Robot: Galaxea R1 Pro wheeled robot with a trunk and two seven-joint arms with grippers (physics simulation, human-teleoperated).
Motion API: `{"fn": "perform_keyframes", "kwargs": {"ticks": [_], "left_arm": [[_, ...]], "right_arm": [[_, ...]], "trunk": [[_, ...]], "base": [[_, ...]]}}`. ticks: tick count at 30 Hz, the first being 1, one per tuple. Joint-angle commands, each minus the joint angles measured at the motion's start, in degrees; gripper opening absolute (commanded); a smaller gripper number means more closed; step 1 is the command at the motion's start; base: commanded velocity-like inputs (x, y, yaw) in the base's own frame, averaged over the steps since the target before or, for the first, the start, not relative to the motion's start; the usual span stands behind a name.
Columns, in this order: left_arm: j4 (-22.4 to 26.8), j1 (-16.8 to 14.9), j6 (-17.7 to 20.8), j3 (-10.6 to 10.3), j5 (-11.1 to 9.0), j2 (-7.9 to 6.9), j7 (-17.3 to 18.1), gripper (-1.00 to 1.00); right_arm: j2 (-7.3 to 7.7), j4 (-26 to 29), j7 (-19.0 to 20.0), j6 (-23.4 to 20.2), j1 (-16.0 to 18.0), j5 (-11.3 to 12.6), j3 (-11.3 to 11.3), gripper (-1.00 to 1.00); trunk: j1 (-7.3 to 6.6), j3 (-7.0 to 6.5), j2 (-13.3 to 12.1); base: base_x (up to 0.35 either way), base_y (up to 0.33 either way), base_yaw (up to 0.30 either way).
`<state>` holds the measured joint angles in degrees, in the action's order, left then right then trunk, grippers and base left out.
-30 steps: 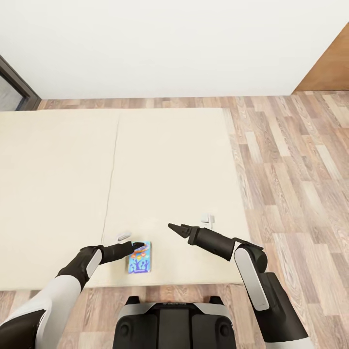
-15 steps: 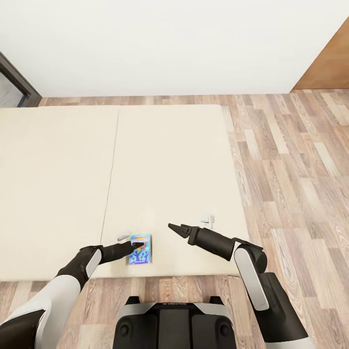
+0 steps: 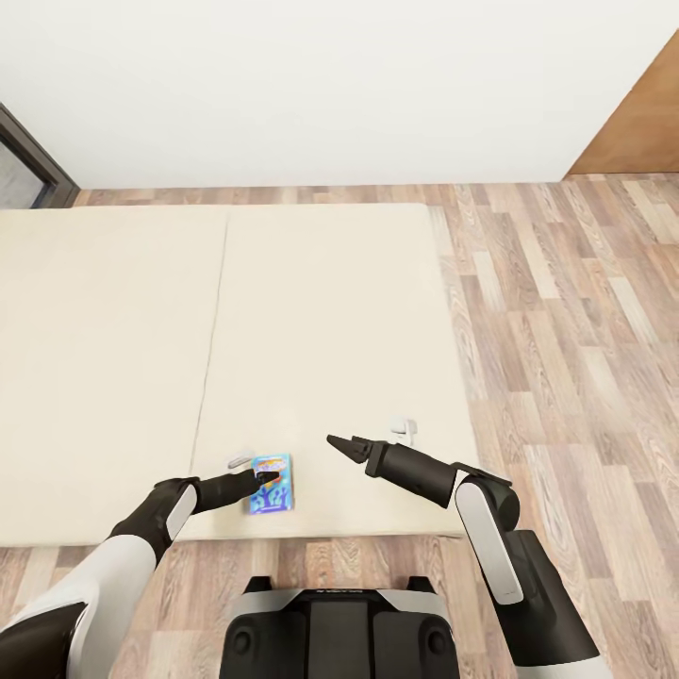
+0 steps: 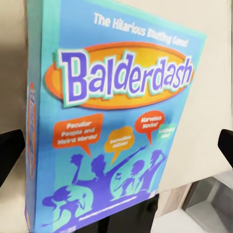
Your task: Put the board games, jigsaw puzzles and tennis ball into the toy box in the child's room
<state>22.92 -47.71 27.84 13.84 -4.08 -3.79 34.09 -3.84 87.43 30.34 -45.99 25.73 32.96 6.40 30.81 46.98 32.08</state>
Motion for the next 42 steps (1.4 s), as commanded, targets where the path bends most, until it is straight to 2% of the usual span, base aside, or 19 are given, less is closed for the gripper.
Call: {"fn": "perform_keyframes", "kwargs": {"ticks": [1, 22, 42], "left_arm": [[0.02, -0.02, 0.54, 0.22, -0.4, 0.01, 0.08, 1.0], [0.17, -0.02, 0.55, 0.23, -0.4, 0.02, 0.08, 1.0], [0.19, -0.02, 0.55, 0.3, -0.49, -0.15, 0.08, 1.0]], "right_arm": [[-0.02, 0.02, 0.07, -0.33, 0.03, 0.09, -0.04, 1.0], [-0.02, 0.02, 0.07, -0.33, 0.03, 0.09, 0.05, 1.0], [0.02, 0.02, 0.07, -0.32, 0.03, 0.09, 0.17, 1.0]], "trunk": [[0.02, 0.04, 0.06], [0.02, 0.04, 0.06], [0.02, 0.04, 0.06]], "base": [[0.0, -0.094, 0.0], [0.0, -0.114, 0.0], [0.066, -0.006, 0.0]]}}
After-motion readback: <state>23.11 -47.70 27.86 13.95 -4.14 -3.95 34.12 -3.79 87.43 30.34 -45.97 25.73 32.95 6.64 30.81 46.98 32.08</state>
